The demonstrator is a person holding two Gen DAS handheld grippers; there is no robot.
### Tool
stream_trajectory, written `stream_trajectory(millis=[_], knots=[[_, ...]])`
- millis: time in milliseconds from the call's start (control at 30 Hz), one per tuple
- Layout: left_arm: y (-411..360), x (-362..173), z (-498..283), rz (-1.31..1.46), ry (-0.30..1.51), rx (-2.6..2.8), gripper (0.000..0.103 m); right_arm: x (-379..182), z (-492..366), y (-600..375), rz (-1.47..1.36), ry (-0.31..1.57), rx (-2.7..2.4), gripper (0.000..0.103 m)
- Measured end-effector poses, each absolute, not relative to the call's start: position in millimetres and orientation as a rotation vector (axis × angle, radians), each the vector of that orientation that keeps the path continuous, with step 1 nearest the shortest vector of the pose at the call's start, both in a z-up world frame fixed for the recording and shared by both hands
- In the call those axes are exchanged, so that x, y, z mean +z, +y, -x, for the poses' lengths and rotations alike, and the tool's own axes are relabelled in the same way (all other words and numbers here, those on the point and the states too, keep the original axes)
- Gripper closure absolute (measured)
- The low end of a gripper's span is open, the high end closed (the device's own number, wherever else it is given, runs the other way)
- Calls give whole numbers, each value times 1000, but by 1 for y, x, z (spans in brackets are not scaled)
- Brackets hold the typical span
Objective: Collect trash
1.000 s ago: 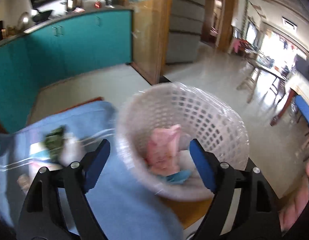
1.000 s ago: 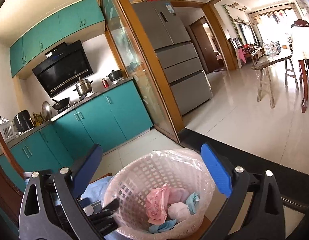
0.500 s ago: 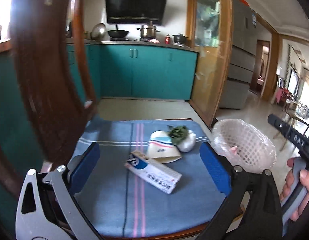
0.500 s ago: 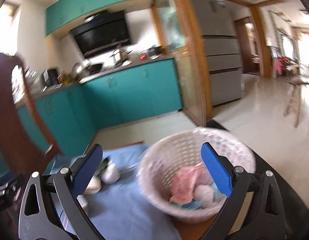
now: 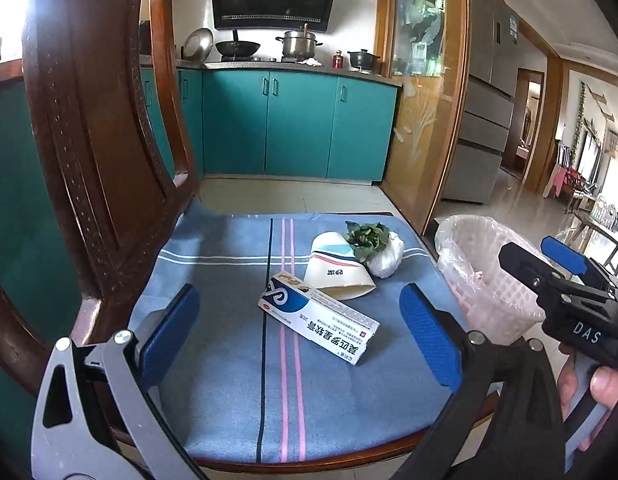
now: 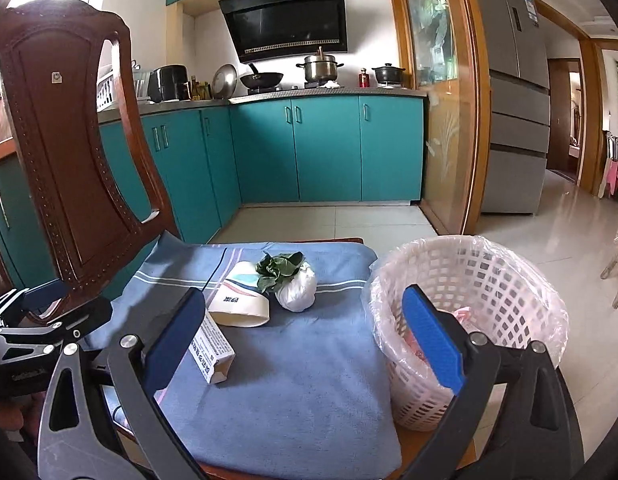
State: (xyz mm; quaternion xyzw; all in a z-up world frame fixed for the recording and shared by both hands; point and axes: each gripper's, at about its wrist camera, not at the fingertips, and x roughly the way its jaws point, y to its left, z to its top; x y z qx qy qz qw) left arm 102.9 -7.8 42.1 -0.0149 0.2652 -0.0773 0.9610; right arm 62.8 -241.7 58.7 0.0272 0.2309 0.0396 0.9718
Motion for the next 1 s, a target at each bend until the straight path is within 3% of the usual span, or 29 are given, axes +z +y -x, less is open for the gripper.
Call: stream_trajectory(millis=[700,933,1000], knots=[[-15,38,-107,25,551,-159,4,50,-72,-236,-16,504,137,6],[-7,38,-110,44,554,-141,4,39,-123,-217,64,565,216,6],[-3,34,-115,63,565,-128,4,35,-145,-212,69,579,235,11]])
